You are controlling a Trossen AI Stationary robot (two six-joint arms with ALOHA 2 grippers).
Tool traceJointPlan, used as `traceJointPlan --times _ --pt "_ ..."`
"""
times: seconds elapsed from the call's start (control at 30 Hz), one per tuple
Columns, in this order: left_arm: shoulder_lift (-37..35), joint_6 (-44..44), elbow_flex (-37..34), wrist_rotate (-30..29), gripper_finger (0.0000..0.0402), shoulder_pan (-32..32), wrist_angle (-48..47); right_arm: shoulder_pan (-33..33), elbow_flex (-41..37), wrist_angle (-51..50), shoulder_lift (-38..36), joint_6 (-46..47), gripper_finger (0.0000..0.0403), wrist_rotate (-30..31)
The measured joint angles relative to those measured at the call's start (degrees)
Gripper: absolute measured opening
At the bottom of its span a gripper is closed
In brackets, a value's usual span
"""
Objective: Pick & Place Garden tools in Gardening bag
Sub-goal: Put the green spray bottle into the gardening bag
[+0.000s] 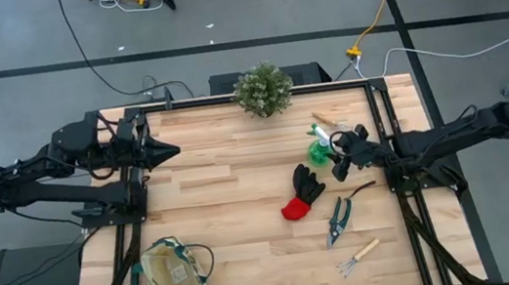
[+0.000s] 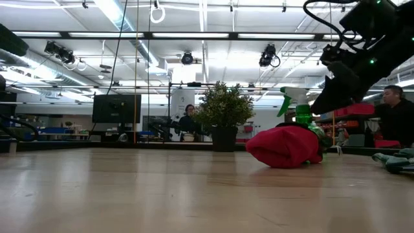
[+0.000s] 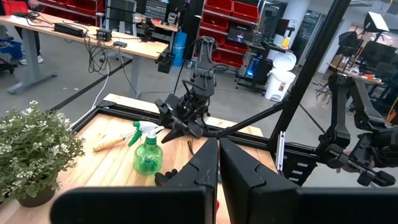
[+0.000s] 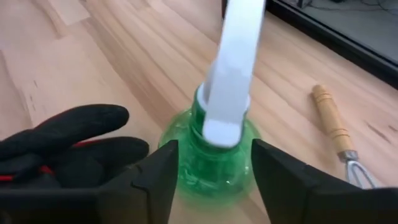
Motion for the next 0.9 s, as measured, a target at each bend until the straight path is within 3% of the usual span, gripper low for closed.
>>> traceJointPlan --times 0.3,0.6,0.9 --pt "0.0 0.0 0.0 0.0 0.0018 0.0 0.03 0.0 -3.7 7.16 0.0 -0.42 0.0284 5.86" --pt "0.0 0.02 0.0 -2.47 0.0018 -0.01 0.03 -0.01 -3.7 7.76 0.0 -1.69 0.0283 5.9" --pt "0.0 0.0 0.0 -2.55 0.0018 0.0 0.03 0.0 -3.64 9.75 0.0 -1.9 0.0279 1.15"
